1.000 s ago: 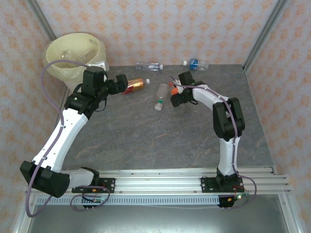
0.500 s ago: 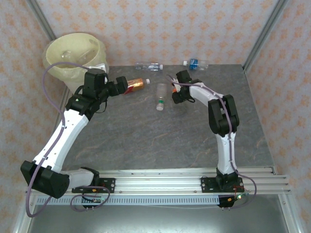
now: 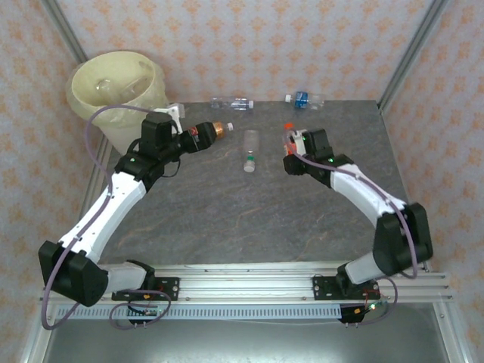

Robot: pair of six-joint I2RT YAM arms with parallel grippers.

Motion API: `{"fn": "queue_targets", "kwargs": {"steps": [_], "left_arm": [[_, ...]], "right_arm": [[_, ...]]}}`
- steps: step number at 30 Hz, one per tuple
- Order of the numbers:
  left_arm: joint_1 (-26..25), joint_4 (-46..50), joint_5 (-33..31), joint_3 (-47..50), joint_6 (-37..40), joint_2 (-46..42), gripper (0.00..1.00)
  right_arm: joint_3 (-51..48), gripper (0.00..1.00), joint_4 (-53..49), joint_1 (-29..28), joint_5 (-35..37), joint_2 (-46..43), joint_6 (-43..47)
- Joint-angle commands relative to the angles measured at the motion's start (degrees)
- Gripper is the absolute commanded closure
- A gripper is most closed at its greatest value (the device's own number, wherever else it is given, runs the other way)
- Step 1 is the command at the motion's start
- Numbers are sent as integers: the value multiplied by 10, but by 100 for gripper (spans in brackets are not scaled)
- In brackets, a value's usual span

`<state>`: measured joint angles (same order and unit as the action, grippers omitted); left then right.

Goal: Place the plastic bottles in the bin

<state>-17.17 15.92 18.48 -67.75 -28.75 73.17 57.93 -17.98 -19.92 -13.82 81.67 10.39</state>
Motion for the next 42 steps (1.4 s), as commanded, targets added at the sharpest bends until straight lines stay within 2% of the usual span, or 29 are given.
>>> {"fn": "queue_targets", "kwargs": {"steps": [1,7,12,19,26,32,38,42], "left_arm": [[-19,-43,79,0,-11,22,0],[-68,-65,129,-36,-15,73,0],[-105,-124,143,-54,-57,122,0],[-130,-182,197,-88,-95,185,0],[-142,-161,152,-99,-94,202,0],[-150,-105,114,-125,-86,219,3],[-159,-73,91,-144,-84,232,11],[-162,-51,70,-153,-85,237,21]], "right_arm": [[-54,66,41,-5,-39,-57,-18],[-95,65,83,-9,-135,-132,-19],[-100,65,127,-18,-172,-136,-38],[-99,65,178,-40,-221,-130,-57],[-105,63,226,-57,-236,-128,-82],[-97,62,235,-76,-248,-121,-75],[-87,61,230,-98,-217,-118,-50],[-78,61,213,-109,-195,-113,-28]]}}
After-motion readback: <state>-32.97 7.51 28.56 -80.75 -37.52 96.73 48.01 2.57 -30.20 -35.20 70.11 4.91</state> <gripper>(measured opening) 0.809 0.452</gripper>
